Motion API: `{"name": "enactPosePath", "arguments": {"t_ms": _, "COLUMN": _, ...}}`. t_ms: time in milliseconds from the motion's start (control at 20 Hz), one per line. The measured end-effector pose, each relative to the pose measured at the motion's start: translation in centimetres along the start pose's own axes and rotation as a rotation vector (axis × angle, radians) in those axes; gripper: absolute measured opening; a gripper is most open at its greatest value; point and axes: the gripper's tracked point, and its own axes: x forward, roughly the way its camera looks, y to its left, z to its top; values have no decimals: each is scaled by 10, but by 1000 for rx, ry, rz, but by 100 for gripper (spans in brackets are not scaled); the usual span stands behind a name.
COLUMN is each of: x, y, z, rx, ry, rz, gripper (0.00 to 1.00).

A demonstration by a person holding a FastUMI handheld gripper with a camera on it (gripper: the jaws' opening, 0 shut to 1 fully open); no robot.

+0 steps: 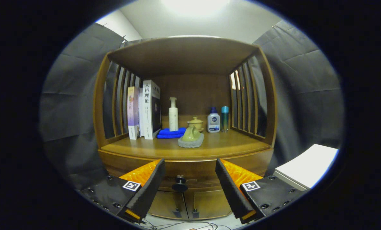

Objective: Pull open the drawer, take out the items inside it, and place them on the countertop above the cabinet.

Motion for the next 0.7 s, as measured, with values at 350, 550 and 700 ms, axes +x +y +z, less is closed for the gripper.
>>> {"name": "enactPosePath", "arguments": {"t_ms": 350, "x": -49, "y": -37, "z": 22, "rx": 53, "ry": -62, "rz": -58, "gripper": 98}}
{"name": "enactPosePath", "arguments": {"t_ms": 550, "x": -64, "y": -49, "z": 34, "rx": 92, "ry": -89, "rz": -78, "gripper": 98}}
{"name": "enactPosePath", "arguments": {"t_ms": 700, "x": -72, "y": -51, "z": 46, "rx": 88, "ry": -122, "rz": -84, "gripper": 98}}
